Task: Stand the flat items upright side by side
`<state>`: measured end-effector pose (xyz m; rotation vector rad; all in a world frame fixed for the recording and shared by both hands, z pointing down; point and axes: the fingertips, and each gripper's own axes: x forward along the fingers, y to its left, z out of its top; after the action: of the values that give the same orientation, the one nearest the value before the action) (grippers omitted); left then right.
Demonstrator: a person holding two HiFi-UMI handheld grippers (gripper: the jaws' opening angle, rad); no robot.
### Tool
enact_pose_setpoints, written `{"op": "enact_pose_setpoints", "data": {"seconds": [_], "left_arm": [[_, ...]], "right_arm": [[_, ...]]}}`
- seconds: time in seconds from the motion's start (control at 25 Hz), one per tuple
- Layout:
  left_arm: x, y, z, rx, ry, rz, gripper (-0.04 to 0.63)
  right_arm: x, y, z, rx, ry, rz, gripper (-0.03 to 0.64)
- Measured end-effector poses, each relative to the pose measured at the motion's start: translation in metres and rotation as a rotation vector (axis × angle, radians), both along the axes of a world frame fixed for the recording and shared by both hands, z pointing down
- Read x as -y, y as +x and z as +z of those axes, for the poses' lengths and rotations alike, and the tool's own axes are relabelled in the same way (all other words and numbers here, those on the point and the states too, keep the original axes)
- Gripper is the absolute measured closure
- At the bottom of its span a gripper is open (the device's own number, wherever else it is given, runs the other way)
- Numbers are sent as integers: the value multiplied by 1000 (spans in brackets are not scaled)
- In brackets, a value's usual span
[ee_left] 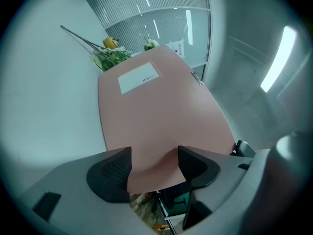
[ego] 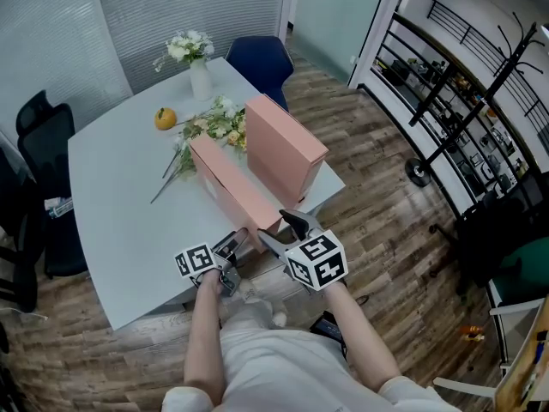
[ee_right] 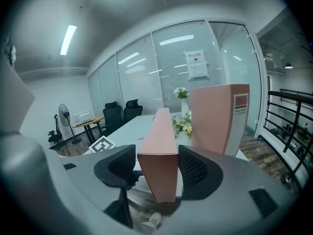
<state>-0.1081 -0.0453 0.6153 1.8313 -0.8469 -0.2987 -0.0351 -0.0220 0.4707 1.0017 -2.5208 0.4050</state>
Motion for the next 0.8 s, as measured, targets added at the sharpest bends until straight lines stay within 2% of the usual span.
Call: {"op": "enact_pose_setpoints", "data": {"seconds": [0.36, 0.8], "left_arm": [[-3, -2, -9, -30, 16, -20, 308], [-10, -7, -24, -23, 22, -49, 308]], "right_arm": [[-3, 2, -1, 13, -19, -7, 334], [-4, 6, -22, 48, -4, -11, 334]]}}
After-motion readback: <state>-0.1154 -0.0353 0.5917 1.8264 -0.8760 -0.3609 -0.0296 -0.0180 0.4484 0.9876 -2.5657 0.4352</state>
